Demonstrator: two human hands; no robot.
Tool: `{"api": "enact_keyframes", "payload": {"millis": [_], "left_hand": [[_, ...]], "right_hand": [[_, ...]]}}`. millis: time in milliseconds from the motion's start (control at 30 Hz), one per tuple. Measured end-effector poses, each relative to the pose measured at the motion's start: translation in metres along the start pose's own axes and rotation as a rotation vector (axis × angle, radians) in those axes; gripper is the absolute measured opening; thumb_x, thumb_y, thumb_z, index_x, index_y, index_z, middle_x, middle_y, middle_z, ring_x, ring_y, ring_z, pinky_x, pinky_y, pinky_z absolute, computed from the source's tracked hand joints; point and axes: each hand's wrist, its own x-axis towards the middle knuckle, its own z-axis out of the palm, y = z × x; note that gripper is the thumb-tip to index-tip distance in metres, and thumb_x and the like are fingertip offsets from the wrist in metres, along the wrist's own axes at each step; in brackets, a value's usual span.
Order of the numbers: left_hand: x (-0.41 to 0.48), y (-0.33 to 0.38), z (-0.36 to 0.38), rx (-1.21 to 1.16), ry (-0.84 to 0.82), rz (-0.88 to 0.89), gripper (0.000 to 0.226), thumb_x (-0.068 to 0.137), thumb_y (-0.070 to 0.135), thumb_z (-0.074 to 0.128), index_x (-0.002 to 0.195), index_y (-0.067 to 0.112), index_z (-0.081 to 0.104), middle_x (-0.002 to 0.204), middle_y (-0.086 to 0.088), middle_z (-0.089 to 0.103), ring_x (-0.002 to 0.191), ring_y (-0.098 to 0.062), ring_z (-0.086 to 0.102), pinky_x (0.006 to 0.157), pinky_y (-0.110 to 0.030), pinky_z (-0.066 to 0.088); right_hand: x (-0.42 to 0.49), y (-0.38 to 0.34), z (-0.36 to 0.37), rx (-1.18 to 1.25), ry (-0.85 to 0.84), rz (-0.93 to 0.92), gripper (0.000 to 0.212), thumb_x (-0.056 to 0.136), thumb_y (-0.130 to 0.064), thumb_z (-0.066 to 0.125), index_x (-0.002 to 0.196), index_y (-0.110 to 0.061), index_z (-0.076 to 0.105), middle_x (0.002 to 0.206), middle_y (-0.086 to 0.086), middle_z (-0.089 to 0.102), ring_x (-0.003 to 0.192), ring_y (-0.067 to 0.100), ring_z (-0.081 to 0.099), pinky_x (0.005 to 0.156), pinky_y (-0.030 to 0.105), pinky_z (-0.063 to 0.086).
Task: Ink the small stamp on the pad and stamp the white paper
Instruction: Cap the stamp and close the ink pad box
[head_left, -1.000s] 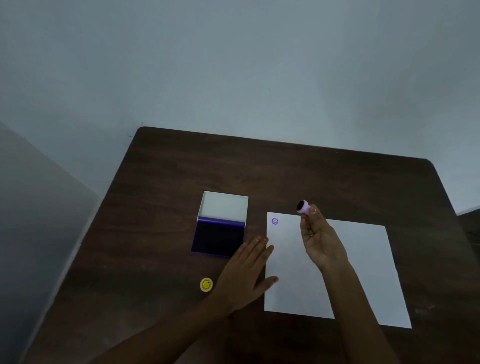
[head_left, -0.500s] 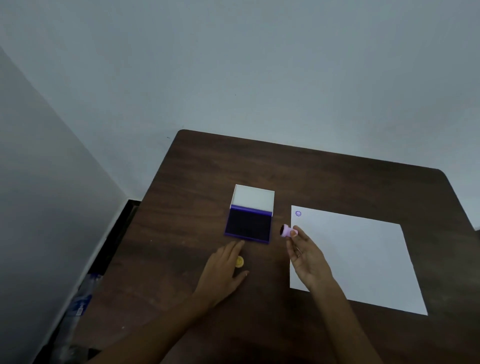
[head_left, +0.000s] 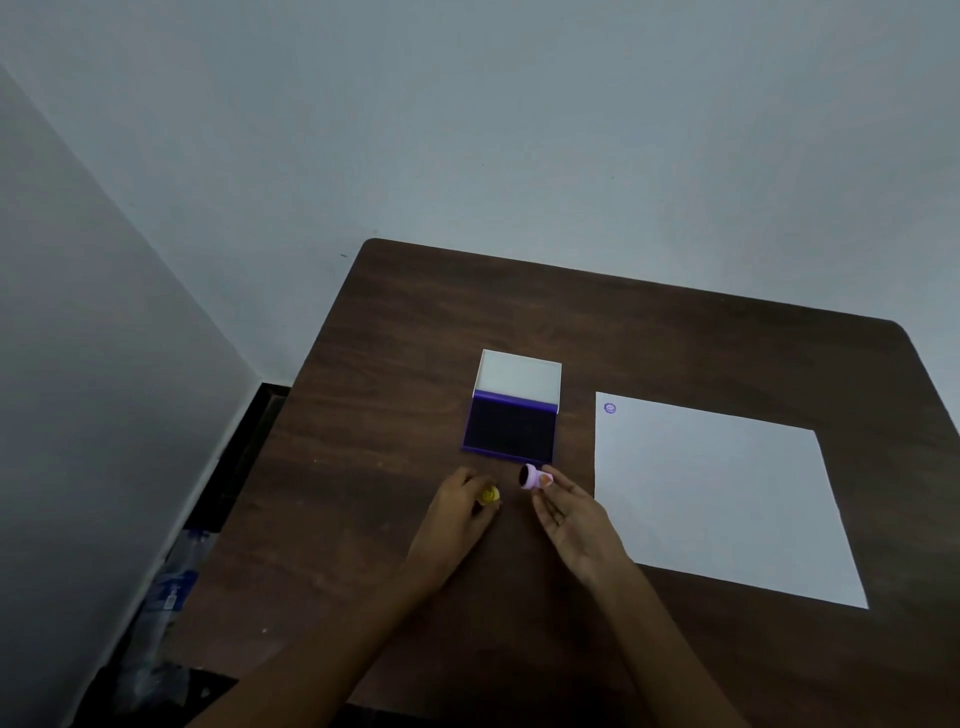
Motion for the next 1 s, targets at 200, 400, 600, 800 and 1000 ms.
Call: {"api": "enact_keyframes", "payload": {"millis": [200, 400, 600, 800, 1000], "left_hand": [[-0.005, 0.020, -0.013, -0.817, 0.041, -0.584, 0.015, 0.086, 0.015, 0.058, 0.099, 0.010, 0.065, 0.095, -0.004, 0.066, 0.089, -0.014, 0.062, 0.077, -0.025, 0.051], [-0.006, 0.029, -0.036, -1.401, 0.001, -0.745, 0.012, 0.083, 0.007, 0.059, 0.092, 0.005, 0.067, 0.095, -0.014, 0.069, 0.089, -0.021, 0.066, 0.069, -0.025, 0.057], [-0.004, 0.032, -0.039, -1.387, -0.008, -0.713, 0.011, 0.082, 0.005, 0.060, 0.086, 0.007, 0.070, 0.087, -0.013, 0.073, 0.079, -0.019, 0.070, 0.060, -0.022, 0.058], [-0.004, 0.034, -0.041, -1.382, 0.002, -0.698, 0.017, 0.084, 0.007, 0.058, 0.099, 0.005, 0.066, 0.103, -0.017, 0.067, 0.091, -0.022, 0.066, 0.065, -0.023, 0.057], [-0.004, 0.036, -0.046, -1.354, -0.034, -0.715, 0.024, 0.078, 0.010, 0.066, 0.100, 0.003, 0.066, 0.106, -0.019, 0.066, 0.098, -0.025, 0.064, 0.073, -0.027, 0.055]], "right_hand": [[0.000, 0.000, 0.003, 0.150, -0.051, 0.114, 0.016, 0.082, -0.003, 0.056, 0.097, -0.003, 0.063, 0.084, 0.016, 0.074, 0.092, 0.024, 0.063, 0.056, 0.025, 0.059], [-0.003, -0.004, 0.012, 0.076, -0.147, 0.040, 0.020, 0.069, -0.005, 0.064, 0.089, -0.004, 0.068, 0.084, 0.013, 0.075, 0.087, 0.023, 0.068, 0.059, 0.026, 0.059], [0.009, 0.006, 0.018, -0.672, -0.023, -0.330, 0.021, 0.080, -0.028, 0.064, 0.097, -0.016, 0.065, 0.105, 0.011, 0.066, 0.092, 0.021, 0.063, 0.081, 0.031, 0.056], [0.000, 0.008, 0.026, -0.750, -0.030, -0.469, 0.030, 0.075, -0.040, 0.067, 0.094, -0.017, 0.067, 0.097, 0.007, 0.071, 0.091, 0.021, 0.065, 0.090, 0.048, 0.051], [-0.005, 0.009, 0.033, -0.831, 0.009, -0.558, 0.012, 0.075, -0.038, 0.068, 0.080, -0.028, 0.070, 0.086, -0.008, 0.072, 0.086, 0.012, 0.064, 0.091, 0.045, 0.051]]}}
